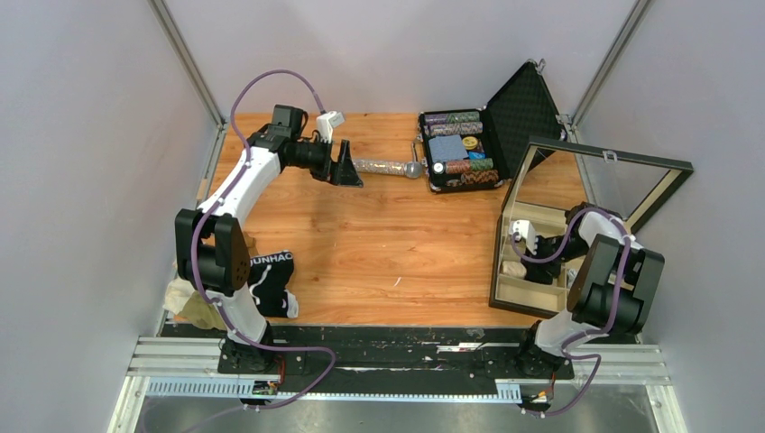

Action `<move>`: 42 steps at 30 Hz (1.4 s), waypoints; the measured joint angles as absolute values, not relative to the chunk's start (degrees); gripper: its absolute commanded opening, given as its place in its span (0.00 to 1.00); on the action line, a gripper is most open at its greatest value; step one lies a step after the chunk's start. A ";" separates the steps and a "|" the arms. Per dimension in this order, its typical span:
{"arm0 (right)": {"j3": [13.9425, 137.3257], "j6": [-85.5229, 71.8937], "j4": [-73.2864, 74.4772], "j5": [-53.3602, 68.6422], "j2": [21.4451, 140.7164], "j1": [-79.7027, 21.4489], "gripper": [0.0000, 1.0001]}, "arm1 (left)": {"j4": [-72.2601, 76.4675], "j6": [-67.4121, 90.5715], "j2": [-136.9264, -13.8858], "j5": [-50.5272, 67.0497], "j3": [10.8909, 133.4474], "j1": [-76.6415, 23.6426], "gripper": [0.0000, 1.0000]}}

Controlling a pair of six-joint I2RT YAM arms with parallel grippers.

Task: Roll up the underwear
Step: Place the underwear in the storage box.

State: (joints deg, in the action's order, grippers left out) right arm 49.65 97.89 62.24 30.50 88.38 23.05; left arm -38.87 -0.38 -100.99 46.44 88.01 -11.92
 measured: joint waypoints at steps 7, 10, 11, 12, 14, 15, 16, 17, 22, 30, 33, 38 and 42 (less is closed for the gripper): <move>50.72 96.79 63.72 30.06 89.34 22.92 0.46 | -39.03 -0.62 -101.12 46.41 87.81 -11.92 1.00; 50.63 96.42 63.99 29.34 88.31 22.72 0.48 | -39.16 -0.99 -101.25 46.41 87.81 -11.92 1.00; 50.63 96.31 64.05 28.99 87.83 22.70 0.50 | -39.20 -1.08 -101.30 46.39 87.81 -11.92 1.00; 50.65 96.20 64.10 28.62 87.13 22.70 0.51 | -39.22 -1.19 -101.36 46.41 87.81 -11.92 1.00; 51.07 96.16 64.69 27.81 85.89 22.70 0.52 | -39.22 -1.26 -101.41 46.41 87.81 -11.92 1.00; 51.46 96.16 65.17 27.42 85.34 22.70 0.53 | -39.22 -1.28 -101.41 46.44 87.81 -11.92 1.00; 51.92 96.14 65.82 27.11 84.97 22.70 0.54 | -39.20 -1.26 -101.41 46.48 87.81 -11.92 1.00; 52.38 96.09 66.35 26.96 84.62 22.70 0.55 | -39.20 -1.26 -101.41 46.48 87.81 -11.92 1.00; 53.30 96.07 67.94 26.52 84.23 22.70 0.58 | -39.05 -1.17 -101.58 47.18 87.81 -11.92 1.00; 56.16 96.07 70.91 24.95 83.13 22.70 0.60 | -38.68 -0.84 -101.75 48.05 87.79 -11.92 1.00; 57.80 96.09 71.37 24.49 81.41 22.70 0.60 | -38.11 -0.38 -101.75 48.36 87.81 -11.92 1.00; 61.30 96.05 74.96 24.60 79.66 22.70 0.57 | -37.85 0.16 -101.80 49.08 87.81 -11.92 1.00; 64.55 94.74 76.58 26.33 79.53 22.70 0.53 | -37.80 0.58 -101.82 49.47 87.81 -11.92 1.00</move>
